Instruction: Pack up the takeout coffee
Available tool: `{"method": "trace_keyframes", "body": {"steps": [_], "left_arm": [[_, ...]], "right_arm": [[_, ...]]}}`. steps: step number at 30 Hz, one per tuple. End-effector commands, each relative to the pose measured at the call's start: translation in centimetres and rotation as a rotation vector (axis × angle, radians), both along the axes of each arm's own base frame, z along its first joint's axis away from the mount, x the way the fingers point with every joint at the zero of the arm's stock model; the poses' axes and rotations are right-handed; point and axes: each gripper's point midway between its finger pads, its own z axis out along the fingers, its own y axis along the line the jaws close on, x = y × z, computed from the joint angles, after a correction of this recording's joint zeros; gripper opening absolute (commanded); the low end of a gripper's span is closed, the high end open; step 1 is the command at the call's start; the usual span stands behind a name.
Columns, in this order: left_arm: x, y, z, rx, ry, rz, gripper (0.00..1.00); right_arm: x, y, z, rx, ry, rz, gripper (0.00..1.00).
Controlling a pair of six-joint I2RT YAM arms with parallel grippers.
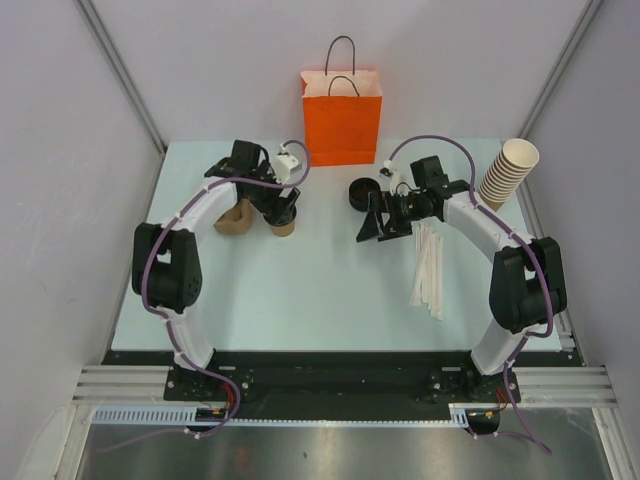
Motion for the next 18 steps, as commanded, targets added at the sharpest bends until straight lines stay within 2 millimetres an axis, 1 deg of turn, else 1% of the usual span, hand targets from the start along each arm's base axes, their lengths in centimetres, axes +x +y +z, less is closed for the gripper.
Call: {"method": "trace_keyframes", "body": {"steps": [1,2,4,5,7,8,10,11,14,16,18], "left_arm": [[2.0,-0.1,3.9,-0.035,-0.083,0.003,0.99],[2.5,-0.2,5.3,-0.047,-0.107,0.008,0.99],[2.7,-0.2,6.8,-0.062,-0.125,0.006,1.00],[3.2,-0.3,8.9,-0.075,-0.167,0.006,0.99],[3.5,-0.4,10.9,-0.086,-0.203,-0.001,0.99],[4.0,-0.5,12.7,-0.096,-0.246,-0.007,1.00],[4.4,-0.4,14.6,-0.112,-0.289,-0.008,0.99],[4.6,-0.6,16.1,-0.131,-0.321,-0.021,1.00],[5.3,-0.1,18.7,-0.168,-0.385,0.010,0.99],[5.9,0.4,19.9,-0.181,-0.424,0.039,0.99],[6.4,0.8,20.8,-0.209,-0.434,0.072,1.00]], "right_arm": [[1.1,0.3,2.1,0.035,-0.069,0.001,0.99],[1.2,0.2,2.4,0.039,-0.079,-0.001,0.99],[1.4,0.1,2.7,0.044,-0.090,-0.005,1.00],[1.4,0.0,2.9,0.048,-0.092,-0.007,1.00],[1.7,-0.5,3.2,0.051,-0.099,-0.020,1.00],[1.8,-0.6,3.3,0.053,-0.102,-0.022,1.00],[2.2,-1.1,3.8,0.057,-0.114,-0.036,0.99],[2.3,-1.3,4.0,0.058,-0.120,-0.042,1.00],[2.9,-2.2,4.7,0.058,-0.141,-0.066,1.00],[3.3,-2.9,5.1,0.051,-0.156,-0.083,1.00],[3.8,-3.6,5.3,0.044,-0.176,-0.098,1.00]]}}
